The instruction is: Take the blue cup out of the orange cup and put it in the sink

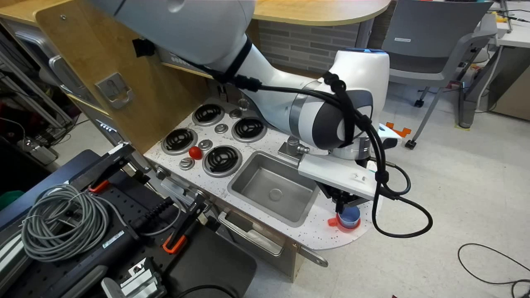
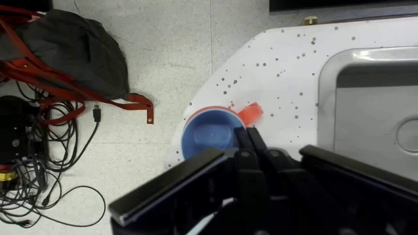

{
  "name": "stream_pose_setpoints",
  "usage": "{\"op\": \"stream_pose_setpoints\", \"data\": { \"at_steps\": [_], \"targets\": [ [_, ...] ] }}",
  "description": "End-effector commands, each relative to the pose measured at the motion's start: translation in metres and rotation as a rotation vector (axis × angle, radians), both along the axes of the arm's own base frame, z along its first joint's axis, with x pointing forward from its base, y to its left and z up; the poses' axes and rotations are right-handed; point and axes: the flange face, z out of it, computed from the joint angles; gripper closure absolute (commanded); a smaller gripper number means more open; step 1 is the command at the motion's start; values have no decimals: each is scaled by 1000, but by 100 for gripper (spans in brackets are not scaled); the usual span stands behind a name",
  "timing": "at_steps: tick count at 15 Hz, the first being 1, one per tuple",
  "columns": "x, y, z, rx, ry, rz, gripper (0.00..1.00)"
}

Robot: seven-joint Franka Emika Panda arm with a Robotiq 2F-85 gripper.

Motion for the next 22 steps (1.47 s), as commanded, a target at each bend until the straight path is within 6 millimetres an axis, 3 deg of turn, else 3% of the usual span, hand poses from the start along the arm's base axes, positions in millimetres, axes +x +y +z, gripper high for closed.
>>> {"op": "stream_pose_setpoints", "data": {
  "at_steps": [1, 6, 10, 14, 22],
  "targets": [
    [-7, 8, 26, 21, -37, 35, 99],
    [-30, 33, 68, 69, -49, 102, 99],
    [-48, 51, 83, 82, -33, 92, 99],
    [-36, 78, 67, 93, -1, 128, 99],
    [9, 167, 12, 81, 91, 252, 99]
  ]
}}
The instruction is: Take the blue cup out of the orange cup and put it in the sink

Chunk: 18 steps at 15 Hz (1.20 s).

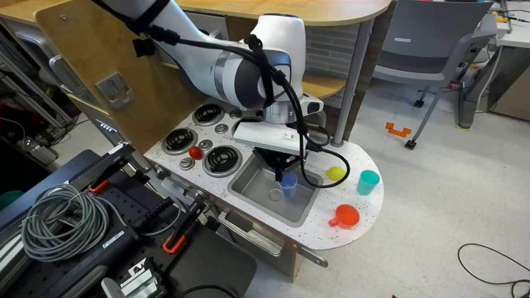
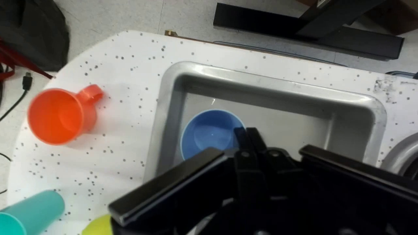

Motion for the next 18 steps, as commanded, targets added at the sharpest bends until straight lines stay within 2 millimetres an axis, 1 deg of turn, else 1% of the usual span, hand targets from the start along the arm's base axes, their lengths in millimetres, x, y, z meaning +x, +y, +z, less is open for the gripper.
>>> {"op": "stream_pose_setpoints", "data": {
  "at_steps": [1, 3, 5, 8, 13, 18],
  "targets": [
    [26, 24, -28, -45, 48, 34, 99],
    [33, 32, -45, -43, 84, 22, 99],
    [32, 32, -59, -36, 120, -1, 99],
    [38, 30, -73, -33, 144, -6, 99],
    [45, 12, -84, -48, 78, -47, 99],
    [45, -8, -82, -8, 40, -175, 99]
  ]
}}
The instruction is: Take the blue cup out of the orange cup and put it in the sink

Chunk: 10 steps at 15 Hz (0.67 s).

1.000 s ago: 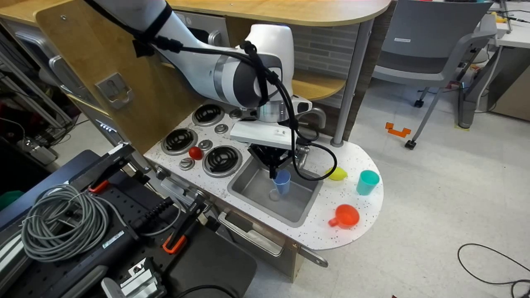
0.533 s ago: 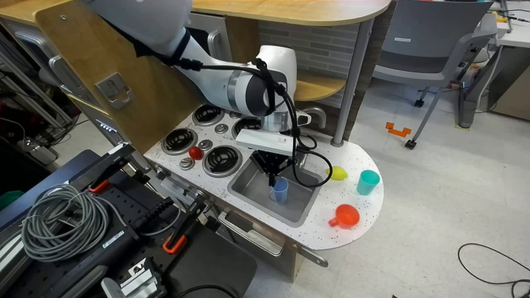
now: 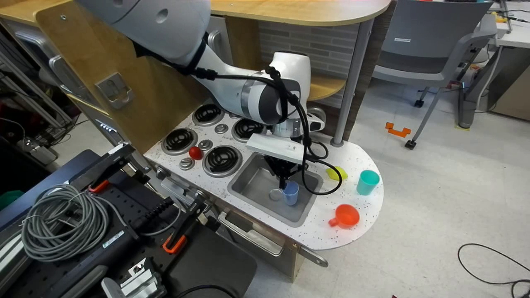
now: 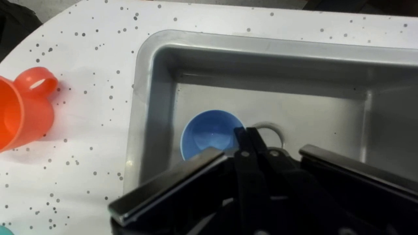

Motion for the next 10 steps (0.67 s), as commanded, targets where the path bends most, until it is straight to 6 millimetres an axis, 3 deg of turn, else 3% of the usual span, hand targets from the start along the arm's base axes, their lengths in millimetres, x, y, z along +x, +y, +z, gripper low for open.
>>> {"op": "stream_pose_setpoints", "data": {
  "at_steps": [1, 10],
  "targets": [
    [7, -13, -5, 24, -28, -87, 99],
    [10, -15, -32, 15, -68, -170, 99]
  ]
}}
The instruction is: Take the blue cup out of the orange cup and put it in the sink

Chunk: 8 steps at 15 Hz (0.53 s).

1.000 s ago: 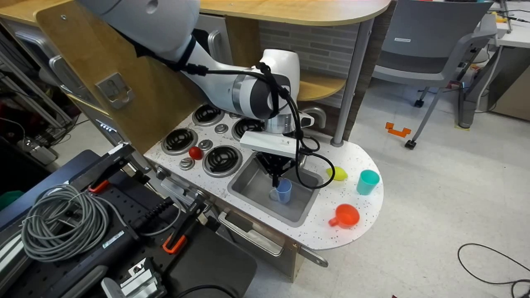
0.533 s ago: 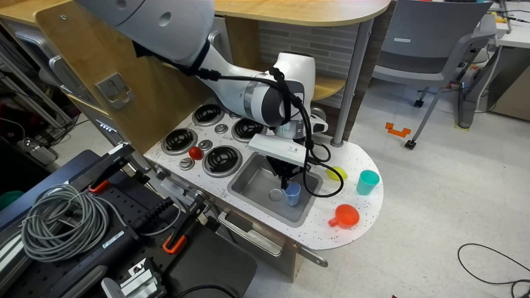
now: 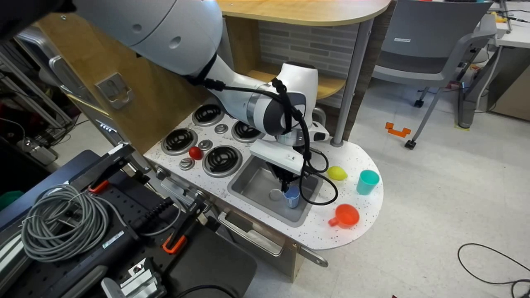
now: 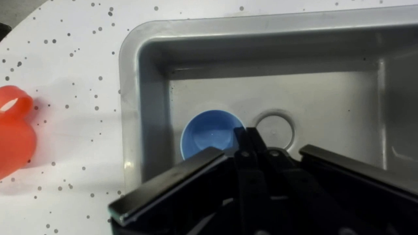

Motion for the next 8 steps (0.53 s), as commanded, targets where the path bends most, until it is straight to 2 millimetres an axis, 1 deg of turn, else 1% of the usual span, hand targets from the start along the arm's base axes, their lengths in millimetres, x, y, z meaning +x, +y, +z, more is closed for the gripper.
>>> {"op": "stream_pose_setpoints", "data": {
  "at_steps": [1, 2, 3, 5, 8],
  "targets": [
    [9, -3, -12, 5, -21, -46, 99],
    [7, -3, -13, 7, -12, -57, 72],
    [5, -4, -14, 11, -11, -64, 71],
    [2, -4, -13, 16, -14, -72, 58],
    [-3, 0, -4, 16, -54, -50, 35]
  ]
}}
